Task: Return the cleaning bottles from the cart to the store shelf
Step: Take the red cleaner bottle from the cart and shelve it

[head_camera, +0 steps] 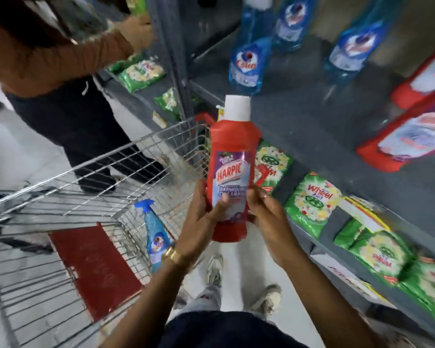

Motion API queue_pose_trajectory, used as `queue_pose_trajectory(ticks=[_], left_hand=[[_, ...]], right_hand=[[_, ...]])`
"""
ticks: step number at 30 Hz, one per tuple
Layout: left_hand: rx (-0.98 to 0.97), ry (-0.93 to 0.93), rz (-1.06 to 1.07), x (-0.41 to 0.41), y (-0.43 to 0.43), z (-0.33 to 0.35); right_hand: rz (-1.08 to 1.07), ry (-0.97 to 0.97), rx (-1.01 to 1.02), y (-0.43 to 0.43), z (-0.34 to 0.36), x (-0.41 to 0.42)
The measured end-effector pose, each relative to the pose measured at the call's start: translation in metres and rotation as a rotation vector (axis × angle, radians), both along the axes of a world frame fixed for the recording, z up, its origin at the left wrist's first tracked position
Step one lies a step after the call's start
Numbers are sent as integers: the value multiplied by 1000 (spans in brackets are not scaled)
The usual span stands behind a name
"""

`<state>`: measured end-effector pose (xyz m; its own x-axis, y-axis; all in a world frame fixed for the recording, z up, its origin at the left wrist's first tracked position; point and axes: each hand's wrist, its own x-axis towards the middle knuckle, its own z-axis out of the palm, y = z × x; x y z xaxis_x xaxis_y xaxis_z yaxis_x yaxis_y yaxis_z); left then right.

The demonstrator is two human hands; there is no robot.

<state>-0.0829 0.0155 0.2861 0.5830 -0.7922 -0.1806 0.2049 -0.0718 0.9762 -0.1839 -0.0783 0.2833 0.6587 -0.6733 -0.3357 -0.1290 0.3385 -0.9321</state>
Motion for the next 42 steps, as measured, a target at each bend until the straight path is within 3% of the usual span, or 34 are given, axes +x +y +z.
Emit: queue_pose_trajectory(ticks=[5,8,20,34,42], left_hand=[[27,-83,-119,-55,-13,5],[39,1,-279,-91,-22,4],[112,-66,-591,-167,-72,15],[-222,-337,-626,-232,-231,48],[-251,-273,-633,-256,-260,40]], right_hand=[[-198,23,-9,2,18,-82],[-296,72,18,7,19,-135],[-543,43,46,-2,15,-234],[-744,-194,-362,-133,53,-292],[-810,-170,-412,-171,24,-309]])
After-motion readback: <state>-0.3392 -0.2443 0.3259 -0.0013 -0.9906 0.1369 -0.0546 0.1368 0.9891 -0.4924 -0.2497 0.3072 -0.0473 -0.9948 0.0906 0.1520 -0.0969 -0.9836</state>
